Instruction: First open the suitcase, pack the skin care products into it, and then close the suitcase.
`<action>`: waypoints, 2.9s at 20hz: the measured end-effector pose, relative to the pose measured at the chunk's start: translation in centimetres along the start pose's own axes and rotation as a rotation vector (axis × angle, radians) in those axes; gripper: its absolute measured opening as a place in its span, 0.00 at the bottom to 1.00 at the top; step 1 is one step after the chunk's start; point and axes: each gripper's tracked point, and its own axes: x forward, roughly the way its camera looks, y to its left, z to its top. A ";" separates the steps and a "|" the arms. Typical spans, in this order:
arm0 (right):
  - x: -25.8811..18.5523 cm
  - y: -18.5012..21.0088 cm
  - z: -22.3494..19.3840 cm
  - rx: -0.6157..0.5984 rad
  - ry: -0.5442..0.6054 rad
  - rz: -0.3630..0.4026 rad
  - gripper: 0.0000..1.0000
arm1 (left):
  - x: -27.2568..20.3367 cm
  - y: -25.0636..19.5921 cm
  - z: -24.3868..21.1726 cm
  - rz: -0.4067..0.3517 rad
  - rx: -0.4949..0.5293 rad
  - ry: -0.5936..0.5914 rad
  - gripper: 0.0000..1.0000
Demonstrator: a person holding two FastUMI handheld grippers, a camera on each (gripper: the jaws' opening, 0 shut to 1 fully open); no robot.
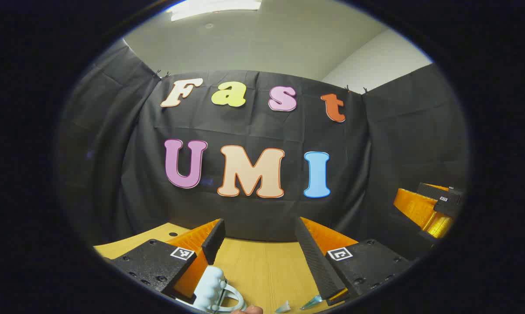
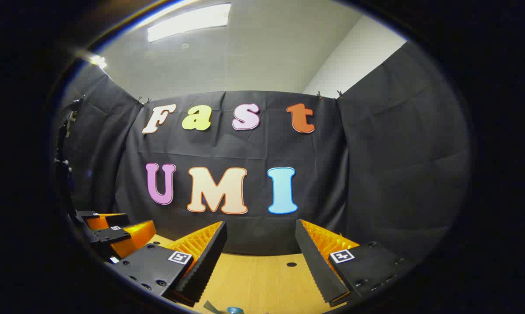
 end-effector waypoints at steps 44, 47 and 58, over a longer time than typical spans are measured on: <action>3.4 -3.1 -9.3 -0.038 0.194 -0.023 0.96 | -2.6 3.0 -34.1 0.071 -0.054 1.006 0.93; 3.2 -3.3 -9.6 -0.045 0.199 -0.032 0.98 | -2.3 3.0 -35.3 0.069 -0.055 1.044 0.93; 3.2 -3.5 -9.8 -0.045 0.195 -0.047 1.00 | -3.3 4.2 -35.4 0.061 -0.055 1.136 0.08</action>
